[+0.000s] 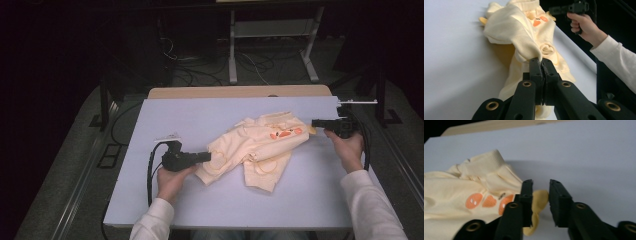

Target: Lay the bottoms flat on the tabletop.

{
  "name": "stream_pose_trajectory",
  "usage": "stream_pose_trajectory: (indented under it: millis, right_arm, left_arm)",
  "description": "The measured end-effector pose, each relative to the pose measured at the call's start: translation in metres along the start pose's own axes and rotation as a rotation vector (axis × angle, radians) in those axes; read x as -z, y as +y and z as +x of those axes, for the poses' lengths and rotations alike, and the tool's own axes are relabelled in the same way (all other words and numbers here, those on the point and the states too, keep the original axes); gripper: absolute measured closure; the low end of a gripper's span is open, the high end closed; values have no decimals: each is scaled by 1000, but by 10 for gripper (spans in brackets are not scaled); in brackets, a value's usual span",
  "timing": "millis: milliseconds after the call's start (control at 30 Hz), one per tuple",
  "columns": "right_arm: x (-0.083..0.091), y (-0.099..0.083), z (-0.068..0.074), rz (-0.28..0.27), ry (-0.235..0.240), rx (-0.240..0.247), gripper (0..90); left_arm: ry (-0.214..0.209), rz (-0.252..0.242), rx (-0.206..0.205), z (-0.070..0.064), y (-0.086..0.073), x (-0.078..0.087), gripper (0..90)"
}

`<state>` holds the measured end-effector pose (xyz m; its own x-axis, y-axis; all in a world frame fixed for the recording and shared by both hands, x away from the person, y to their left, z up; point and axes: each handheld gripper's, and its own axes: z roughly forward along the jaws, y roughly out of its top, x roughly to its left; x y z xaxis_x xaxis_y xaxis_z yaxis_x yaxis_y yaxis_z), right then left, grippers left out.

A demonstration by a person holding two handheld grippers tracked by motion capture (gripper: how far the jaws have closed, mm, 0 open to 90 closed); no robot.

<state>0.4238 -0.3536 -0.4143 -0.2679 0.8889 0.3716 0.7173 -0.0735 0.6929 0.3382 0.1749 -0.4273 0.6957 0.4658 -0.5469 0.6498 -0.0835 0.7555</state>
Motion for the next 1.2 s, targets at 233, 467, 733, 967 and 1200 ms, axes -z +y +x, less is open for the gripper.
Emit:
stream_pose_trajectory:
  millis: [233, 467, 733, 967, 1200]
  right_arm:
    - [4, 10, 24, -68, 72, 91, 540]
    - [-23, 13, 59, 26, 48, 250, 423]
    - [-55, 20, 53, 62, 7, 185, 419]
    - [-68, 18, 46, 100, 64, 133, 722]
    - [-61, 16, 47, 69, 114, 112, 752]
  left_arm:
    - [-41, 49, -7, -6, -2, -7, 874]
    - [-59, 89, -11, -6, -3, -12, 874]
    - [-99, 136, -9, -7, -4, -16, 876]
    - [-143, 215, -32, -12, -6, -22, 877]
    - [-36, 210, -90, -13, 3, -12, 705]
